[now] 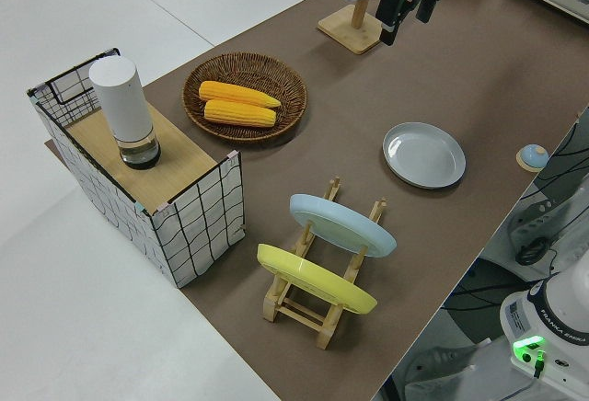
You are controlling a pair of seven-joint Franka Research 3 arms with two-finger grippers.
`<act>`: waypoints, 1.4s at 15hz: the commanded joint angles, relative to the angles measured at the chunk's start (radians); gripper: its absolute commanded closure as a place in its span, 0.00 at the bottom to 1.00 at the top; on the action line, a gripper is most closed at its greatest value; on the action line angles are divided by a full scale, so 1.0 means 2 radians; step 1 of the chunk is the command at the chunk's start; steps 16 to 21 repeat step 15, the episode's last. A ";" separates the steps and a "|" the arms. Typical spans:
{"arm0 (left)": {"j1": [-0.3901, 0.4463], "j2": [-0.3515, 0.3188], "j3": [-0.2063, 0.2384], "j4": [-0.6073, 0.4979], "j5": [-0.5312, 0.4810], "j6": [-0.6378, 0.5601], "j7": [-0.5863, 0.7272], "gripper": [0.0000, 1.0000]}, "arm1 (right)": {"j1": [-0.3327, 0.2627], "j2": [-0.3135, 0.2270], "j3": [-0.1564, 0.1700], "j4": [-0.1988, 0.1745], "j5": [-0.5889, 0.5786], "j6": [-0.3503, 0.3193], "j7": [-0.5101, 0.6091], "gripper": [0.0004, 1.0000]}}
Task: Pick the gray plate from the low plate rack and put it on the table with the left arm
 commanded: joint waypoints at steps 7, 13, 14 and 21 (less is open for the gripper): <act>-0.100 0.032 0.081 0.015 0.013 0.016 -0.024 0.00 | -0.004 -0.001 0.003 0.003 0.003 -0.007 0.000 0.01; -0.103 0.034 0.086 0.037 0.013 0.016 -0.021 0.00 | -0.004 -0.001 0.003 0.003 0.003 -0.007 0.000 0.01; -0.103 0.034 0.086 0.037 0.013 0.016 -0.018 0.00 | -0.004 -0.001 0.003 0.003 0.003 -0.007 -0.001 0.01; -0.103 0.034 0.086 0.037 0.013 0.015 -0.018 0.00 | -0.004 -0.001 0.003 0.003 0.003 -0.007 0.000 0.01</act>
